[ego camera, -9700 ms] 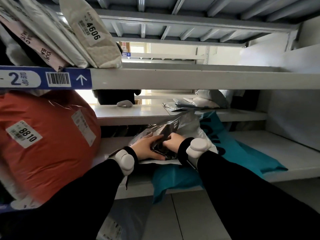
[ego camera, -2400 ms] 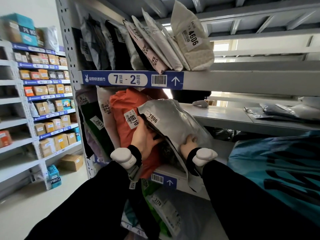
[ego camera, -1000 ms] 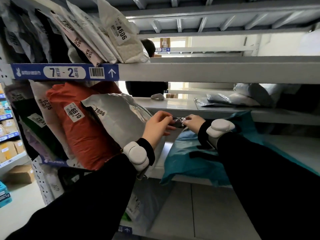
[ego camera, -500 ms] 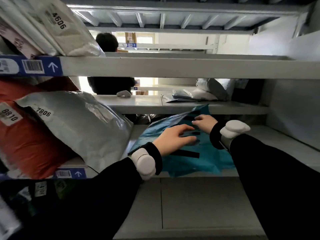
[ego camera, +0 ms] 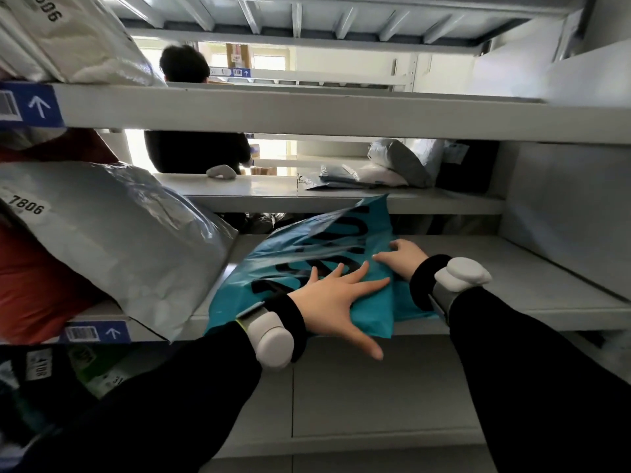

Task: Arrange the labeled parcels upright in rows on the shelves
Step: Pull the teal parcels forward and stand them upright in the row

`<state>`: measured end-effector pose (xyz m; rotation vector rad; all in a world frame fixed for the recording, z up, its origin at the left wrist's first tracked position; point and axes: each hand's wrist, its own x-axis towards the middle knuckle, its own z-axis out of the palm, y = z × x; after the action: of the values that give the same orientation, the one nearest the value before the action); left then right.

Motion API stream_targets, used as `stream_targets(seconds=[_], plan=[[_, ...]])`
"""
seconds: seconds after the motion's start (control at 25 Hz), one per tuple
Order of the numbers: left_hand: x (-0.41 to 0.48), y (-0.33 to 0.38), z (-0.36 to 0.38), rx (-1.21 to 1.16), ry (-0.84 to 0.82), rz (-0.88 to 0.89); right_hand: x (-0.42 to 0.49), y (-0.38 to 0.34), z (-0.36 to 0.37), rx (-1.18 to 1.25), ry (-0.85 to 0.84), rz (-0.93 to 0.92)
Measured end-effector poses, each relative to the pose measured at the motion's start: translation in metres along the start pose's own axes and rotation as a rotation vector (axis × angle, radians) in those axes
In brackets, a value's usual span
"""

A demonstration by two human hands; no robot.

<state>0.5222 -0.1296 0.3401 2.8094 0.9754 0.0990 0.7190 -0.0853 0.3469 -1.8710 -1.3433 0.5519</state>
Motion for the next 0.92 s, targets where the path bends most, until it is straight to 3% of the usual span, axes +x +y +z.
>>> stream_targets(seconds=[0.4,0.56,0.76,0.92], plan=[[0.004,-0.003,0.011,-0.044,0.119,-0.064,0.009,0.005,0.011,0.186,-0.038,0.032],[0.006,-0.005,0.006,-0.231,0.165,-0.064,0.013,0.003,0.01,0.214,-0.062,0.067],[0.006,-0.014,-0.006,-0.58,0.435,-0.044,0.011,-0.022,0.004,0.245,-0.098,0.056],[0.004,-0.025,-0.016,-0.847,0.536,-0.049,0.014,-0.044,0.012,0.571,-0.108,0.116]])
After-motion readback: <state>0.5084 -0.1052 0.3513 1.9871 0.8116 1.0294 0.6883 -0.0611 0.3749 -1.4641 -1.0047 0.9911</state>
